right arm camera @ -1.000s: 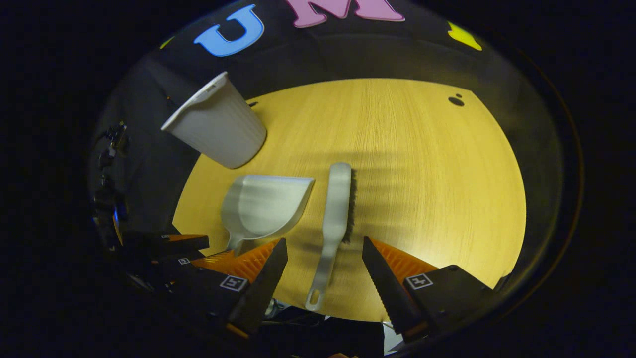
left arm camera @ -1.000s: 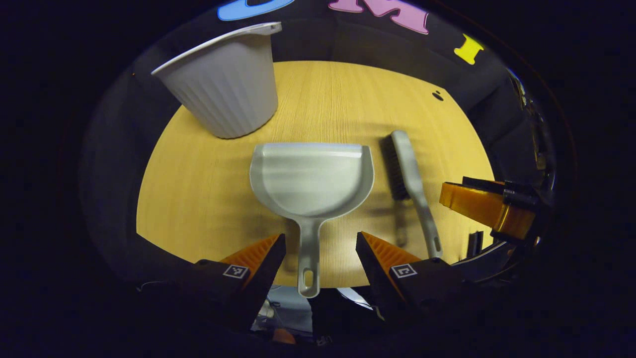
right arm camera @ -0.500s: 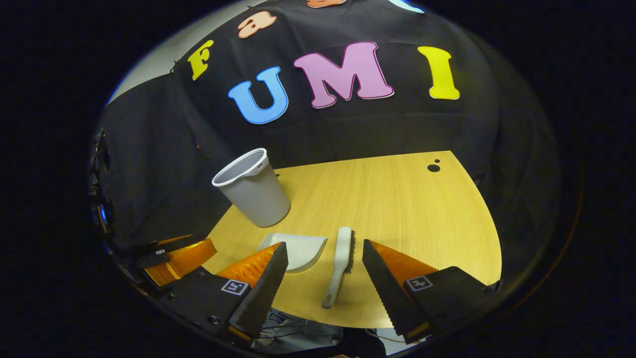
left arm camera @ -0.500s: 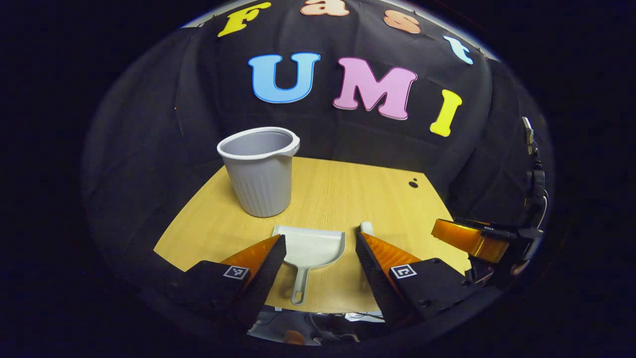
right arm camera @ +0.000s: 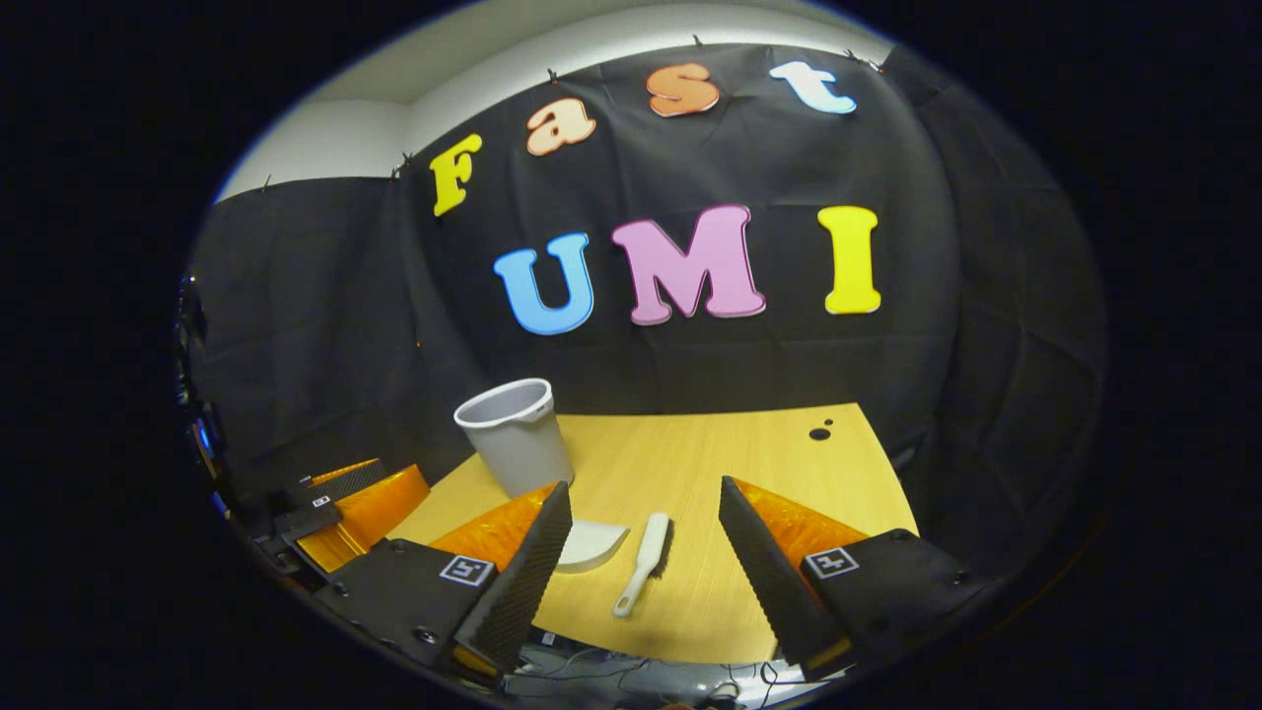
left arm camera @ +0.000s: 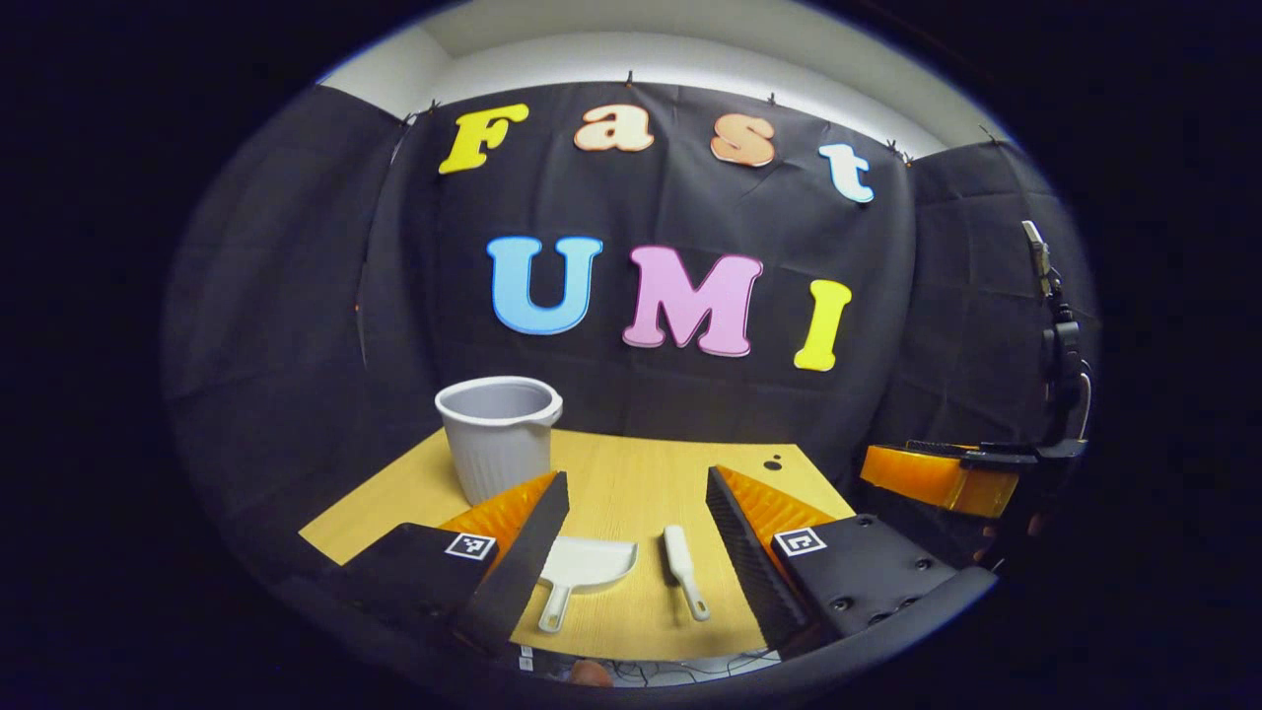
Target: Pick up the small broom and dustpan from the desktop, sweep the trash into the dustpan with the broom, and then empty the trash into the garbage bin.
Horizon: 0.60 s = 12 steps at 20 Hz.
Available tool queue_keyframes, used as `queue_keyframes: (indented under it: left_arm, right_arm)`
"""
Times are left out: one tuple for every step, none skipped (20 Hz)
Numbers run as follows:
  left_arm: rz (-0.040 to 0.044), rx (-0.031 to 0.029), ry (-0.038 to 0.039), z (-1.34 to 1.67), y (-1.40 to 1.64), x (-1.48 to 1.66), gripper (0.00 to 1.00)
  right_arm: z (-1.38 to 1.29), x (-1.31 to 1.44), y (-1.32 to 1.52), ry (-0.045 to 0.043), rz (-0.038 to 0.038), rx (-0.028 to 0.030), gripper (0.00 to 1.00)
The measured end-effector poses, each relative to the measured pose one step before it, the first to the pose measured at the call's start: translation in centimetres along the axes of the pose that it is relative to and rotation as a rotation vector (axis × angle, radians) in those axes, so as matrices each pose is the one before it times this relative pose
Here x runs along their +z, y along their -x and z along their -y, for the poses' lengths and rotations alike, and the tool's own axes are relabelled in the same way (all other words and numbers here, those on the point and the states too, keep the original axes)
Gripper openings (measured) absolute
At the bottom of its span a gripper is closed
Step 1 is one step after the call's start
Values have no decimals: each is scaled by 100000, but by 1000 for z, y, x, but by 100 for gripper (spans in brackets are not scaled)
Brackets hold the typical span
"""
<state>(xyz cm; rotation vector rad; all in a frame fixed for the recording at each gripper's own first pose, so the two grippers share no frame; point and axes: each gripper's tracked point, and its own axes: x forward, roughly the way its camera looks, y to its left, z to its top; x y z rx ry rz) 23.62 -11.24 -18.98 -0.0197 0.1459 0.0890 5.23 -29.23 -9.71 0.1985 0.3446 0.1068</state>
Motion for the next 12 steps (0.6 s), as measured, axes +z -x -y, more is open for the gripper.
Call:
queue_keyframes:
  left_arm:
    - [4762, 1143, -1136, 21, 366, 767, 82]
    - [1946, 1061, -825, -135, 131, 325, 81]
    - [1663, 178, -808, -69, 494, 1032, 83]
    - [-308, 494, -1172, -154, 88, -19, 85]
    - [-722, 1828, -1703, -529, -208, -333, 83]
    - [365, 1603, -1899, -663, -180, 320, 83]
    - [1056, 1146, -1022, -286, -85, 833, 82]
    - [416, -689, -240, -154, -98, 544, 82]
    - [496, -1843, 590, 163, 8, 124, 83]
    - [555, -2741, 582, 69, -216, 259, 80]
    - [499, -2061, 165, -345, -195, 47, 82]
    - [-667, 51, 414, -751, -429, 129, 82]
  right_arm:
    - [-215, 1265, 253, 713, 5546, 897, 98]
    - [-173, 1129, 4, 1664, 5323, 1526, 98]
    - [-240, 1308, -171, 2655, 6568, 1795, 98]
    - [206, 1045, -365, 3677, 5049, 1705, 98]
    - [-483, 84, 186, 250, -222, 1905, 85]
    - [-1020, -275, 4, -1745, 654, 3414, 97]
    - [-891, -276, -324, -2079, 250, 2214, 97]
    - [-754, -458, -679, -1399, -1178, 1780, 97]
    - [-480, -494, -470, 237, -2092, -175, 97]
    - [-61, 8, -712, 766, -291, -1752, 85]
    - [-428, 21, -162, 543, 1561, -1817, 97]
    - [-368, -223, -48, 363, 275, -2304, 85]
